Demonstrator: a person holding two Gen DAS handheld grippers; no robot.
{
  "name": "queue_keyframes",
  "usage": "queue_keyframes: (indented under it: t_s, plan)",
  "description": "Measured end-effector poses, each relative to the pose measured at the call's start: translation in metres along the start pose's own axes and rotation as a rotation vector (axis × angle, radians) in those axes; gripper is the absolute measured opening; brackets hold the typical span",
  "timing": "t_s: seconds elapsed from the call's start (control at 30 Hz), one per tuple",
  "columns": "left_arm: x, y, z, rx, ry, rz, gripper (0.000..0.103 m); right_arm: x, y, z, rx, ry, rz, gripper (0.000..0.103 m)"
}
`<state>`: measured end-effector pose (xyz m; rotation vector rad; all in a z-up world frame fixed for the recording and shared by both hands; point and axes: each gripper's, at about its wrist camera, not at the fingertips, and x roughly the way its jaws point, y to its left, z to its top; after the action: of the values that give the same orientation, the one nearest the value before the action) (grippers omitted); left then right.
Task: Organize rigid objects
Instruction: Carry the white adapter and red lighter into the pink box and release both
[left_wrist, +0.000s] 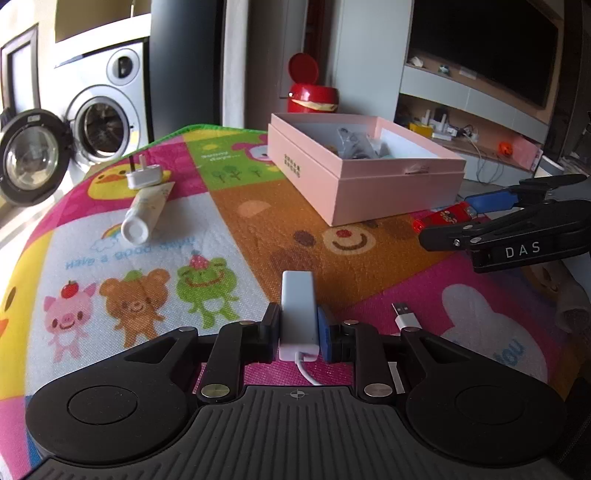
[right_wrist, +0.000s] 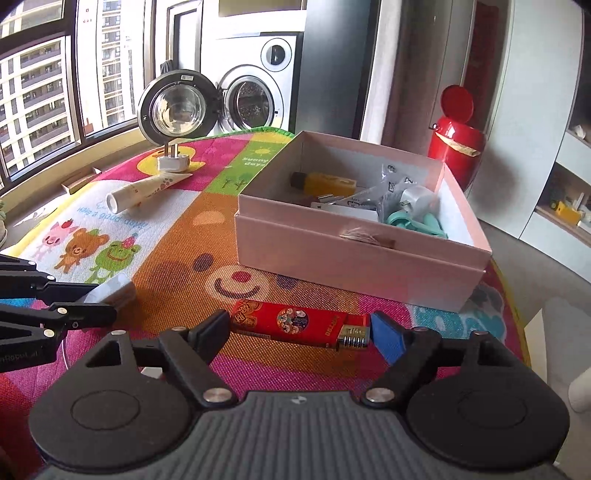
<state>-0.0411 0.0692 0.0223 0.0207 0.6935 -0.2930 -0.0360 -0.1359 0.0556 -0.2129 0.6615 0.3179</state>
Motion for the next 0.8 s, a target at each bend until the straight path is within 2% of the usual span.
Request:
queue_keyframes:
  t_s: [0.13, 0.23, 0.33, 0.37, 0.47, 0.63, 0.8]
  plan:
    - [-0.018, -0.018, 0.039, 0.064, -0.082, -0.053, 0.025, -0.035, -0.024, 0.002, 0.03, -0.095, -0.052, 0.083]
    - [-0.036, -0.031, 0.091, 0.121, -0.181, -0.071, 0.025, -0.056, -0.034, 0.002, 0.041, -0.159, -0.07, 0.083]
    - [-0.041, -0.046, 0.149, 0.149, -0.242, -0.12, 0.025, -0.07, -0.037, -0.001, 0.035, -0.213, -0.075, 0.083]
    - [-0.039, -0.053, 0.165, 0.161, -0.261, -0.115, 0.025, -0.072, -0.037, -0.003, 0.034, -0.227, -0.083, 0.083]
    - [-0.018, -0.071, 0.203, 0.209, -0.296, -0.035, 0.025, -0.076, -0.04, -0.009, 0.048, -0.258, -0.092, 0.083]
    - [0.051, -0.076, 0.231, 0.135, -0.216, -0.007, 0.025, -0.072, -0.054, -0.023, 0.102, -0.25, -0.09, 0.083]
    - [0.125, -0.056, 0.215, -0.02, -0.067, -0.026, 0.025, -0.061, -0.065, -0.034, 0.137, -0.211, -0.103, 0.083]
